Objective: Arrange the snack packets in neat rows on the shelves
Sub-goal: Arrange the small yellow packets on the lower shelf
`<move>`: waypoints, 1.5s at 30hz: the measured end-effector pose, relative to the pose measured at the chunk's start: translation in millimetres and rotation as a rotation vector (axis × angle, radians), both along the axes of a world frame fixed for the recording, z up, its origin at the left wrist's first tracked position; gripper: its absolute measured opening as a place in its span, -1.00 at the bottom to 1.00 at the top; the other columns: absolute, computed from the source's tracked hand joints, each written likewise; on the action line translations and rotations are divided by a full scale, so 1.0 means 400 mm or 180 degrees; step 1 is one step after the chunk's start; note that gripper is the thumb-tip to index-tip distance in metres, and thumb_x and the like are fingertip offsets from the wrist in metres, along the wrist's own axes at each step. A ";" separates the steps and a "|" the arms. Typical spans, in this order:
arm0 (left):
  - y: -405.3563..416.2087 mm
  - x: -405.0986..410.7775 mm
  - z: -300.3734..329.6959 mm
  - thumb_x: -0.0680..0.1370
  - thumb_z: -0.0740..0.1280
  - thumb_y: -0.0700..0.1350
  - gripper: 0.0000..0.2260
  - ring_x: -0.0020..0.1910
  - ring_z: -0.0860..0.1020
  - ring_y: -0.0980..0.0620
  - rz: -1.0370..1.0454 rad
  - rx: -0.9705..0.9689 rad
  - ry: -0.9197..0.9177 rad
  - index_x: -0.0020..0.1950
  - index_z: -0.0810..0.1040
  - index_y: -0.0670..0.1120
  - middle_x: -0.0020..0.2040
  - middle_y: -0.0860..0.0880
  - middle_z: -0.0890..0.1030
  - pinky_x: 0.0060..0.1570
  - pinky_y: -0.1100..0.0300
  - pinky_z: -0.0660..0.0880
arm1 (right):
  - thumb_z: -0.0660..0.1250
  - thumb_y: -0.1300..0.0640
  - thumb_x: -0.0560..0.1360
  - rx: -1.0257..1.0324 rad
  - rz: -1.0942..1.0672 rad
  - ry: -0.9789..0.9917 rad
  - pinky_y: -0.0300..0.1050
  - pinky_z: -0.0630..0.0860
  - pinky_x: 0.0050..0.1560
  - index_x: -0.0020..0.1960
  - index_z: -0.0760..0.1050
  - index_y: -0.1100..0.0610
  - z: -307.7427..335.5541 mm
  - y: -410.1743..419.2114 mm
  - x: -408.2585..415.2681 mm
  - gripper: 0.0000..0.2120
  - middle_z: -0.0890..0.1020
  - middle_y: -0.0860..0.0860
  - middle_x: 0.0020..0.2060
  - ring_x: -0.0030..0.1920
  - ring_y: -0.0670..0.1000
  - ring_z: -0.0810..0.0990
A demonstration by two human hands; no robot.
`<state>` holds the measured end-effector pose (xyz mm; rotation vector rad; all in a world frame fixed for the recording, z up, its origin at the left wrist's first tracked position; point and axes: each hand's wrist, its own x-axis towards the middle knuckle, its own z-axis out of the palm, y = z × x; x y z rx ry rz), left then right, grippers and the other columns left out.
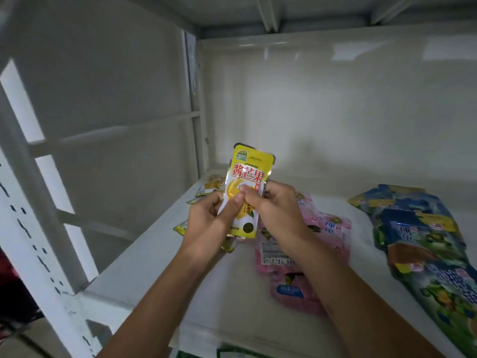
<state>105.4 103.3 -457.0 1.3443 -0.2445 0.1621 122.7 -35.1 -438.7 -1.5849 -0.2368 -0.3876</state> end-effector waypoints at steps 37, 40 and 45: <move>0.000 -0.006 0.010 0.68 0.33 -0.12 -0.77 -0.09 0.68 -0.24 0.0034 -0.0164 -0.0035 0.11 0.62 -0.30 0.01 -0.35 0.70 -0.02 -0.14 0.64 | 0.41 0.00 0.55 -0.0099 -0.0129 -0.0565 0.24 0.56 -0.22 -0.11 0.54 0.30 -0.008 0.000 0.012 -0.67 0.55 0.43 -0.23 -0.30 0.17 0.53; 0.003 -0.006 0.013 0.72 0.28 -0.15 -0.83 -0.14 0.70 -0.18 0.0228 -0.0110 -0.0137 0.12 0.64 -0.19 -0.05 -0.27 0.72 -0.12 -0.01 0.66 | 0.43 0.08 0.62 -0.0257 -0.0049 -0.0559 0.10 0.54 -0.28 -0.14 0.55 0.28 -0.016 0.000 0.011 -0.71 0.58 0.32 -0.30 -0.32 0.07 0.54; 0.004 -0.005 0.006 0.72 0.25 -0.22 -0.85 -0.20 0.69 -0.11 0.0447 0.0429 -0.0643 0.16 0.61 -0.09 -0.11 -0.22 0.71 -0.20 0.03 0.64 | 0.45 0.14 0.60 -0.0560 -0.0220 -0.0489 0.05 0.64 -0.19 -0.04 0.62 0.15 -0.027 -0.012 0.019 -0.92 0.70 0.06 -0.26 -0.24 0.05 0.70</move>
